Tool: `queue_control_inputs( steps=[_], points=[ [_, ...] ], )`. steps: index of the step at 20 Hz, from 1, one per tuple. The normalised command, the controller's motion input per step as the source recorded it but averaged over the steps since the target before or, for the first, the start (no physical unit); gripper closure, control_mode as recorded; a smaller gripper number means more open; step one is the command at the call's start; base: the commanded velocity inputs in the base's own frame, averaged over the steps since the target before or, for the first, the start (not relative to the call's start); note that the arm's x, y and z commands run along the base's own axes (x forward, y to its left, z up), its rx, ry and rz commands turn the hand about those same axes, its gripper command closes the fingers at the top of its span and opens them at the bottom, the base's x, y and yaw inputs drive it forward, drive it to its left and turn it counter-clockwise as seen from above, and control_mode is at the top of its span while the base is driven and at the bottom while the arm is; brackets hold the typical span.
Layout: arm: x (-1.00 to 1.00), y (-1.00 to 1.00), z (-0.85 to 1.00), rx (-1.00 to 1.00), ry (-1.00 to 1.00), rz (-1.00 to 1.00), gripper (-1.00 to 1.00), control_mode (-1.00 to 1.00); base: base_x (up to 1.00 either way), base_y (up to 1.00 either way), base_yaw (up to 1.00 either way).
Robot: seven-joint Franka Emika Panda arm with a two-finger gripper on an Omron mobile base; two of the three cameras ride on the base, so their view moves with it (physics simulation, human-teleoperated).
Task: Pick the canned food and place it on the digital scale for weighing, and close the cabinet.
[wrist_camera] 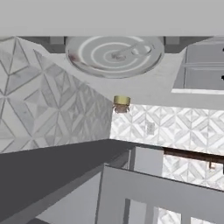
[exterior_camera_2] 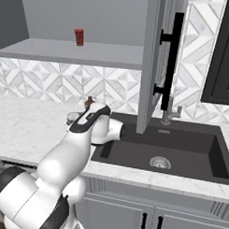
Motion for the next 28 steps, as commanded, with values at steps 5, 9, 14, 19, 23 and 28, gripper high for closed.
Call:
queue_control_inputs(
  steps=[5, 9, 14, 19, 23, 28],
  points=[
    [0.16, 0.15, -0.42, -0.03, 0.16, 0.01, 1.00, -1.00, 0.00, 0.00, 0.00],
    [0.30, 0.00, -0.28, 0.00, 0.06, 0.00, 1.00, -1.00, 0.00, 0.00, 0.00],
    [0.10, 0.00, -0.30, 0.00, -0.05, 0.00, 1.00, -1.00, 0.00, 0.00, 0.00],
    [0.11, 0.02, -0.24, 0.00, -0.04, 0.00, 1.00, -1.00, 0.00, 0.00, 0.00],
    [0.17, 0.07, -0.06, 0.00, 0.00, 0.00, 1.00, -1.00, 0.00, 0.00, 0.00],
    [0.27, 0.09, -0.01, 0.00, 0.00, 0.00, 1.00, -1.00, 0.00, 0.00, 0.00]
  ],
)
